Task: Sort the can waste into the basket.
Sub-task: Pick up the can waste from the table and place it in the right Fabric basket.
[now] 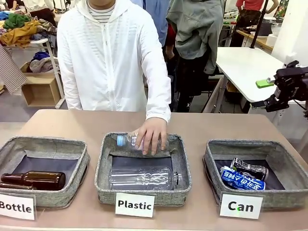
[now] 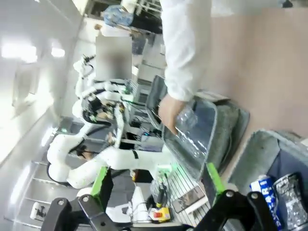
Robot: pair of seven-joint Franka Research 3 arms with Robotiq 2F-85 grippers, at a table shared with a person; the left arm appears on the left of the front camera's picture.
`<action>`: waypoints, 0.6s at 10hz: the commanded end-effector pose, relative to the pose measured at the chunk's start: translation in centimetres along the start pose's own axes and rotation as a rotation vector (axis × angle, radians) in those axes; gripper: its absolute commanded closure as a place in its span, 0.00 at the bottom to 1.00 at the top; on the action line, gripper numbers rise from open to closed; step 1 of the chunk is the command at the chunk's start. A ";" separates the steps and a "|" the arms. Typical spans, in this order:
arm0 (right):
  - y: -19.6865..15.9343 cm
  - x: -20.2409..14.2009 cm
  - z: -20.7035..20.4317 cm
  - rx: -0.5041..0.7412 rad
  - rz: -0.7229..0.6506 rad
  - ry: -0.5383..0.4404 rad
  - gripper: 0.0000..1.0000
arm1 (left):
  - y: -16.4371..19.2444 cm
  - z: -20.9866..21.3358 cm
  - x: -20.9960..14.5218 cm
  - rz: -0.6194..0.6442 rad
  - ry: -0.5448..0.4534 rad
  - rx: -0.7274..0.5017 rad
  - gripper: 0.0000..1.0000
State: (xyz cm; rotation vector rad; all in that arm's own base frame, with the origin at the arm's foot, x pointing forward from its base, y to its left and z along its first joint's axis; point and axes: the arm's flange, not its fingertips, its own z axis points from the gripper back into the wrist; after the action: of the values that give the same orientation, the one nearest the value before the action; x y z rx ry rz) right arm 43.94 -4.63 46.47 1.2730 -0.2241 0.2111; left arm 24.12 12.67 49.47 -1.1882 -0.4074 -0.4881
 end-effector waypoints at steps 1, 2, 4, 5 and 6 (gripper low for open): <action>0.8 -0.3 0.1 -0.056 0.038 0.024 0.00 | -0.2 0.0 0.3 0.010 -0.020 -0.015 0.00; 0.8 -0.3 0.1 -0.056 0.038 0.024 0.00 | -0.2 0.0 0.3 0.010 -0.020 -0.015 0.00; 0.8 -0.3 0.1 -0.056 0.038 0.024 0.00 | -0.2 0.0 0.3 0.010 -0.020 -0.015 0.00; 0.8 -0.3 0.1 -0.056 0.038 0.024 0.00 | -0.2 0.0 0.3 0.010 -0.020 -0.015 0.00; 0.8 -0.3 0.1 -0.056 0.038 0.024 0.00 | -0.2 0.0 0.3 0.010 -0.020 -0.015 0.00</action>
State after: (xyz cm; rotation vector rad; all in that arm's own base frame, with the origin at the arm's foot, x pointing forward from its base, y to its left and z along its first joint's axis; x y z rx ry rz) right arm 43.44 -4.44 47.15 1.2246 -0.2163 0.2436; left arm 24.12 12.67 49.46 -1.1882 -0.4073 -0.4881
